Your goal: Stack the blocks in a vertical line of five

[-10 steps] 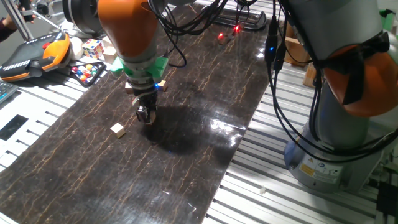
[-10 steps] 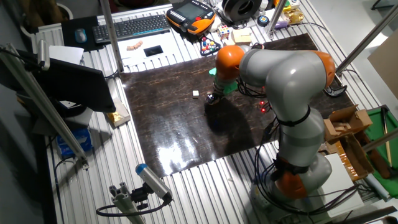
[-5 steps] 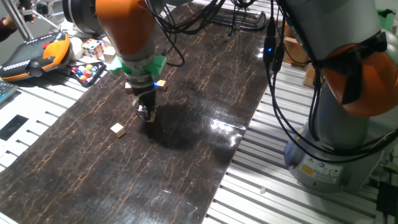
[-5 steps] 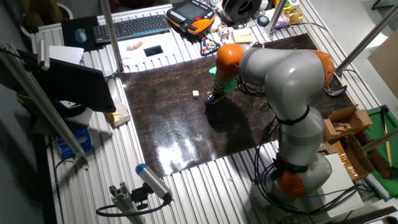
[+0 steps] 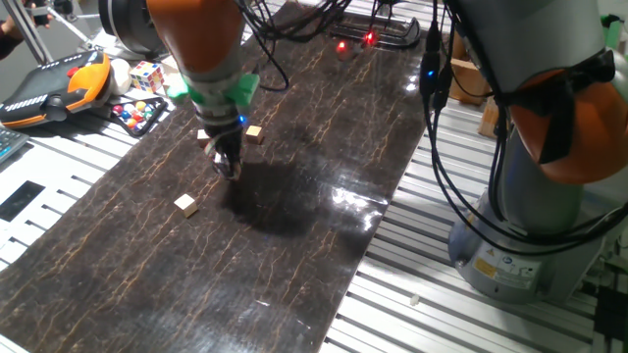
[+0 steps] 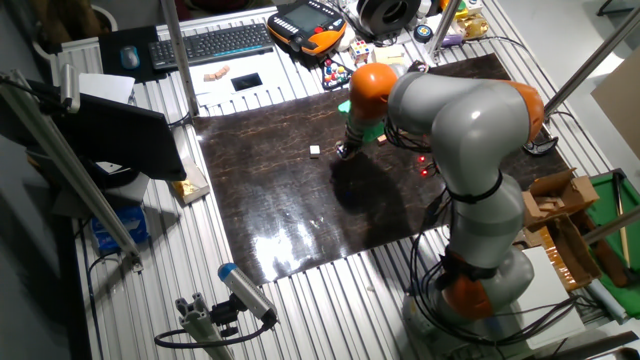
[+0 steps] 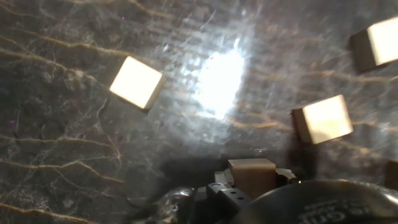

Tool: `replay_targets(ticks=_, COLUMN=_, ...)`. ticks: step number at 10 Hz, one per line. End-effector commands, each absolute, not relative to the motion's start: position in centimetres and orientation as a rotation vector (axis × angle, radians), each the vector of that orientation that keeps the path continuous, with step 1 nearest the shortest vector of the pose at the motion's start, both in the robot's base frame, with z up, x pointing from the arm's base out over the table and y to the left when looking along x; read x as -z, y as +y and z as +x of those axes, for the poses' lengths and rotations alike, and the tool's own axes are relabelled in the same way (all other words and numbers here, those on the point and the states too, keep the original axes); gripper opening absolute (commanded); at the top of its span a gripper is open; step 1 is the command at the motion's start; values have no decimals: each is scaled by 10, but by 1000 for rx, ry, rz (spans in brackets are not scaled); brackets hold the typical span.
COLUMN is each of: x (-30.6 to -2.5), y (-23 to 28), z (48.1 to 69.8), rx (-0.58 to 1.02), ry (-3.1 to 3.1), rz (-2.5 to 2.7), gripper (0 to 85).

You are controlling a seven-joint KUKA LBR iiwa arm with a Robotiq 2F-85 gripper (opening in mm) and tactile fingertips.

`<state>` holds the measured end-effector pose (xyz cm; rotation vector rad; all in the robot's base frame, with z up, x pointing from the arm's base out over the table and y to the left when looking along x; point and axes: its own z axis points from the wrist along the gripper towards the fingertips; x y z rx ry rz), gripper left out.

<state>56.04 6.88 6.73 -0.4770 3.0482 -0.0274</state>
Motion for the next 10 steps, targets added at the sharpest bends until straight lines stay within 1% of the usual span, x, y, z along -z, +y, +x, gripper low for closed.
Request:
replay_targets(ticks=1, x=-73, y=65, z=563, rx=29, ry=3041, rz=-500, gripper=10)
replay_targets(ticks=5, x=-88, y=47, z=580, rx=35, ry=3013, rz=-608, gripper=10)
replay_targets(ticks=10, x=-86, y=41, z=589, rx=45, ry=3020, rz=-619, gripper=10)
